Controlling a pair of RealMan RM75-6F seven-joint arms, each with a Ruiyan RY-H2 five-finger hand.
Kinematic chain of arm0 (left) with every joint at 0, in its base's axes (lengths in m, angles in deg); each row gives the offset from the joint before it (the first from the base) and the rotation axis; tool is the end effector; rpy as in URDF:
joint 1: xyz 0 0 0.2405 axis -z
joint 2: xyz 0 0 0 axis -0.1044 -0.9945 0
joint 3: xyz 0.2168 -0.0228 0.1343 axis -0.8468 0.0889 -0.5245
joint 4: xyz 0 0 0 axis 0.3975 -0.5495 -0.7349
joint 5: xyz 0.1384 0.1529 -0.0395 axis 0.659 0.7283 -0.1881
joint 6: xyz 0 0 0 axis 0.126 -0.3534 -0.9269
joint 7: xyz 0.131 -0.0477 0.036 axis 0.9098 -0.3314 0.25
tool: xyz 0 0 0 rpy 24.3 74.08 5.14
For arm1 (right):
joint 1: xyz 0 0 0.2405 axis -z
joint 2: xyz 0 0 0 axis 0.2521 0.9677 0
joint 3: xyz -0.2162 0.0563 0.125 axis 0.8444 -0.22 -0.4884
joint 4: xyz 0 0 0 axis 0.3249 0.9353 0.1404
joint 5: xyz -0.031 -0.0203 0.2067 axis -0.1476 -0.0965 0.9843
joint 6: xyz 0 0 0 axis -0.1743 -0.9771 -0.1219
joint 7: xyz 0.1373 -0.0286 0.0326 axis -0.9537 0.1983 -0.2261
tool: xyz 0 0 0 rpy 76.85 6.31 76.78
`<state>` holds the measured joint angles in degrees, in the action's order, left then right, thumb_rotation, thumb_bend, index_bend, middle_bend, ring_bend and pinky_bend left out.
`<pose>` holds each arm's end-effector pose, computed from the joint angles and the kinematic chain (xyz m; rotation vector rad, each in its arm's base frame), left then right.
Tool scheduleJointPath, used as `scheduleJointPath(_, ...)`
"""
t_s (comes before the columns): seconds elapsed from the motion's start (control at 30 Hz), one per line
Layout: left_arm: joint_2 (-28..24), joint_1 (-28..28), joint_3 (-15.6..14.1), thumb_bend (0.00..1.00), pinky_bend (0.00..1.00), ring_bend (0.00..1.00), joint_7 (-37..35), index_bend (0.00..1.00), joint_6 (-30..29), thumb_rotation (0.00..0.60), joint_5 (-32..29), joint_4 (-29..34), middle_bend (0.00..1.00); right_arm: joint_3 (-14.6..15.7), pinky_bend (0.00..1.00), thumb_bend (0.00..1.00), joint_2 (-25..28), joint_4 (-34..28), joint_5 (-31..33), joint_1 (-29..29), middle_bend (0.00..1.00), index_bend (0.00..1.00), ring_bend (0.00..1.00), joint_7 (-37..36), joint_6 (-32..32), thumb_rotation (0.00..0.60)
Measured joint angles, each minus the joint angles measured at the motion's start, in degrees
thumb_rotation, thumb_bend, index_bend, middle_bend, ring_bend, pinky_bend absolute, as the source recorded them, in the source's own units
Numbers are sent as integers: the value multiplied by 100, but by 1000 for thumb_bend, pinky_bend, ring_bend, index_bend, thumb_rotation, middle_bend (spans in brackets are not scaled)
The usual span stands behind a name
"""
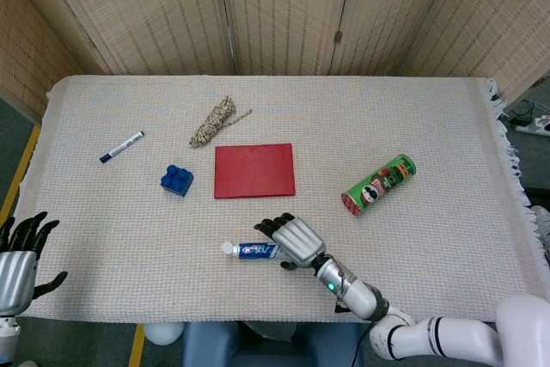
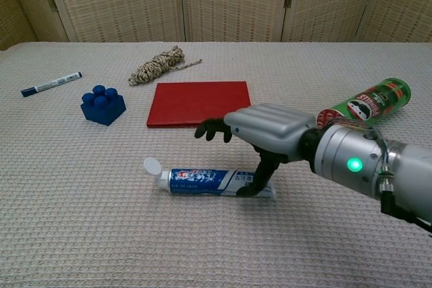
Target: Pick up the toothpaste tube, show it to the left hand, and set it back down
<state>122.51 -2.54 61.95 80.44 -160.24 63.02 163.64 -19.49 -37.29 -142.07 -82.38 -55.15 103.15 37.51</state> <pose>-0.2989 0.1701 0.1589 -1.3901 -0.7685 -0.7825 -0.0940 -0.2823 -0.0831 2.1938 -0.8872 0.9701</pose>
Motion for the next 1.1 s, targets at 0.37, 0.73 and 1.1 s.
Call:
scheduleJointPath(0.37,-46,2,-4,187,0,148,-183,219,114,600,-81,-73,140,-144,218,235,-518,811,476,-442,228,176,252,169,114,600)
scheduleJointPath(0.73,-42,0,23,187,0,148,-250,219,158,600,-161,-141,140,-184,233,235,-521,967,622,-759,285,247,312,13,282,600)
scheduleJointPath(1.1,-12,1,19,187,0,148,-283,219,150,600,-125,-178,140,-44,281,235,-671,1135,701,-1063,387,384,404,110,374,600)
